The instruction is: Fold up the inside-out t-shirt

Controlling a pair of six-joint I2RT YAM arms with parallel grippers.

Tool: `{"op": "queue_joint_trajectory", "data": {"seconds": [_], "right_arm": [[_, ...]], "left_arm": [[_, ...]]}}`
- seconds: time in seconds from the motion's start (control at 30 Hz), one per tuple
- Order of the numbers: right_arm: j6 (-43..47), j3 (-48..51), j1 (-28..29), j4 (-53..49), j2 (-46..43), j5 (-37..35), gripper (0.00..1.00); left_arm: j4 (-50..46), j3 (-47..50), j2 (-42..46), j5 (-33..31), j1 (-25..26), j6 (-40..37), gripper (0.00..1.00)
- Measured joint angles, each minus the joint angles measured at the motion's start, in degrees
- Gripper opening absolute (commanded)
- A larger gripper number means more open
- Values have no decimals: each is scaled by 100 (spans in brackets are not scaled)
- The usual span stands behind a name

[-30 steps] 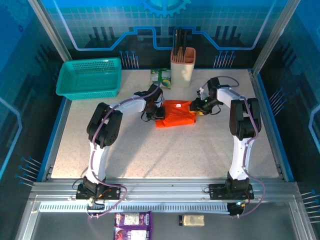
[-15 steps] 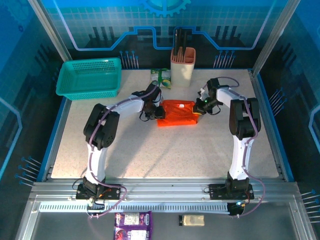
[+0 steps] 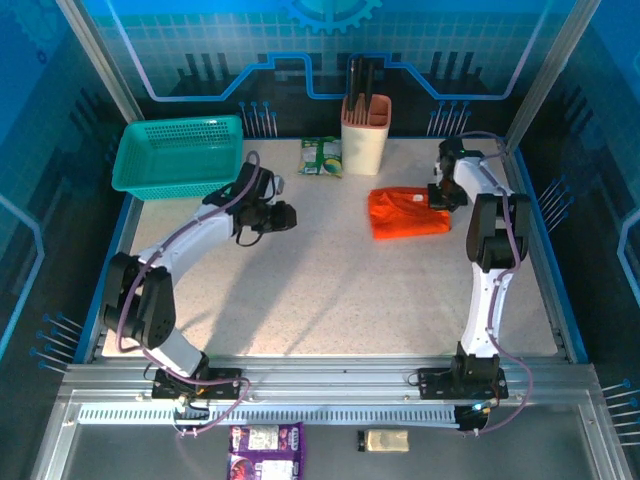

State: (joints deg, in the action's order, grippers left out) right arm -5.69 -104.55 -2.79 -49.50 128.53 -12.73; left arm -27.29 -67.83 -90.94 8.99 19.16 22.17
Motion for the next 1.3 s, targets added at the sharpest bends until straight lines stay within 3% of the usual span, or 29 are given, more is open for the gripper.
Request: {"op": "queue_joint_trajectory", "data": {"seconds": [0.23,0.53,0.83,1.1,1.17,1.3], "right_arm": [[568,-647,-658,179,374,-1049,0],[1405,-793,-787,883,793,-1862,0],[1930,-957,-804,1381,1038,-2326,0],[1873,-739,-981,1613,975,-2385,1],[1851,-621,-1019,1696,914,-2411,3],[1692,-393,-1067,1834,785,-2485,25]], "left_arm": [[238,1021,608,-81,-295,42,31],[363,1659,1104,-302,-673,33,33],[365,1845,1255,-564,-986,20,36],[396,1895,1259,-774,-1093,42,38],[417,1943,1259,-817,-1108,42,38],[494,2013,1259,-1003,-1123,42,50]]}}
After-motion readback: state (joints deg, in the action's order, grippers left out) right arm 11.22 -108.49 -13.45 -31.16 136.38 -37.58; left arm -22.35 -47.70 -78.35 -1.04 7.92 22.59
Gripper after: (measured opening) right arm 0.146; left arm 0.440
